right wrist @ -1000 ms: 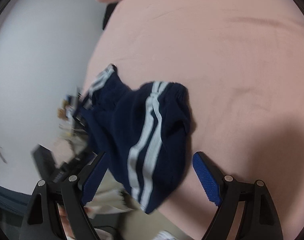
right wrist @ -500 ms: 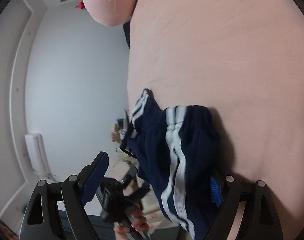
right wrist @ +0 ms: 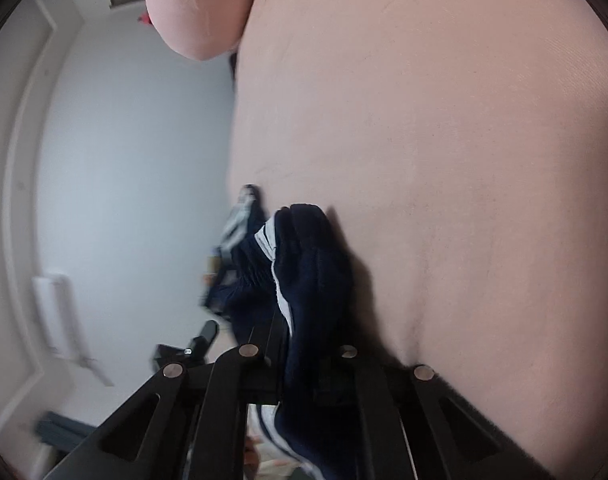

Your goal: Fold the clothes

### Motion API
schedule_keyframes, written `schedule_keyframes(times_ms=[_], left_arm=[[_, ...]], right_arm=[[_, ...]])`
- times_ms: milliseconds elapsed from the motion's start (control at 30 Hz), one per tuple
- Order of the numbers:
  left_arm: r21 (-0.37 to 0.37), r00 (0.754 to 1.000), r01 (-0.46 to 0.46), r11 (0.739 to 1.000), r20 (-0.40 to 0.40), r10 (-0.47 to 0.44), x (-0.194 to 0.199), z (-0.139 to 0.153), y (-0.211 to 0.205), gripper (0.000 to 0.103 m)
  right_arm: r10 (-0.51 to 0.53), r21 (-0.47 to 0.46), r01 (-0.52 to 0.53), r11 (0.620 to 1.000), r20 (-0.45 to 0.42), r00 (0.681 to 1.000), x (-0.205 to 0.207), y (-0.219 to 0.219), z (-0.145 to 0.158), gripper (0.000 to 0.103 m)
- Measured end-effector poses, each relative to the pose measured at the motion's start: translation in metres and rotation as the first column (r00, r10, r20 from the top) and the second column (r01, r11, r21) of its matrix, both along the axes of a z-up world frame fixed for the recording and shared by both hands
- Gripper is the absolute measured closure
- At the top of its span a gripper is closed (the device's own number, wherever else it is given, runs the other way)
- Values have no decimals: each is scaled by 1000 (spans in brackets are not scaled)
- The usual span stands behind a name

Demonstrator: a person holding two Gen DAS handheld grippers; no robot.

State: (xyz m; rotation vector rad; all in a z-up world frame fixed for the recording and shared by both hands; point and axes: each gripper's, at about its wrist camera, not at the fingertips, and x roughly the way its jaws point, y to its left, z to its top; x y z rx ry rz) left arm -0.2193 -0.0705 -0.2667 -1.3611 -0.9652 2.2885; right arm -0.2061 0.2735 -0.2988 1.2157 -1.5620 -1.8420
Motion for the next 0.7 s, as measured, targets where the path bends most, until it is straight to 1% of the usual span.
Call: schedule_keyframes(times_ms=[33, 133, 233, 267, 333, 400, 433, 533, 567, 600, 633, 667, 700], left_arm=[[-7, 1000, -1, 1000, -14, 1, 2, 0, 2, 8], [-73, 998, 31, 997, -51, -34, 2, 3, 14, 0], [-174, 998, 52, 983, -33, -58, -2, 7, 31, 0], [-198, 998, 45, 979, -22, -50, -3, 7, 36, 0], [-211, 1000, 11, 977, -8, -13, -5, 8, 41, 0], [-193, 1000, -23, 981, 8, 24, -7, 8, 41, 0], [-175, 999, -35, 984, 17, 38, -7, 8, 40, 0], [-69, 997, -64, 996, 42, 67, -9, 11, 33, 4], [21, 998, -59, 998, 36, 58, -9, 11, 30, 11], [121, 998, -51, 991, 33, 47, -10, 10, 28, 23], [219, 999, -43, 975, 30, 38, -12, 7, 26, 25], [301, 998, -56, 952, 49, 43, -14, 1, 25, 26], [321, 996, -66, 945, 78, 44, -16, -7, 22, 26]], right_arm=[[-2, 38, 2, 999, -1, 1000, 0, -2, 4, 101], [-18, 50, 20, 999, -37, 999, 0, -1, 12, 99], [-22, 34, 23, 999, -29, 999, -1, -1, 11, 97], [-24, 29, 24, 999, -23, 999, -2, -1, 12, 97], [-24, 29, 25, 999, -23, 999, 3, -1, 6, 97], [-25, 30, 26, 999, -24, 999, 7, -2, 1, 96], [-25, 30, 26, 999, -24, 999, 10, -2, -2, 96], [-30, 30, 31, 999, -28, 999, 14, 1, -4, 96], [-31, 30, 32, 999, -29, 999, 16, 2, -5, 96], [-33, 30, 34, 999, -29, 999, 15, 1, -7, 96], [-34, 29, 35, 999, -30, 999, 15, 0, -7, 96], [-35, 28, 36, 999, -30, 999, 14, -1, -7, 96], [-36, 27, 37, 999, -31, 999, 13, -3, -8, 96]])
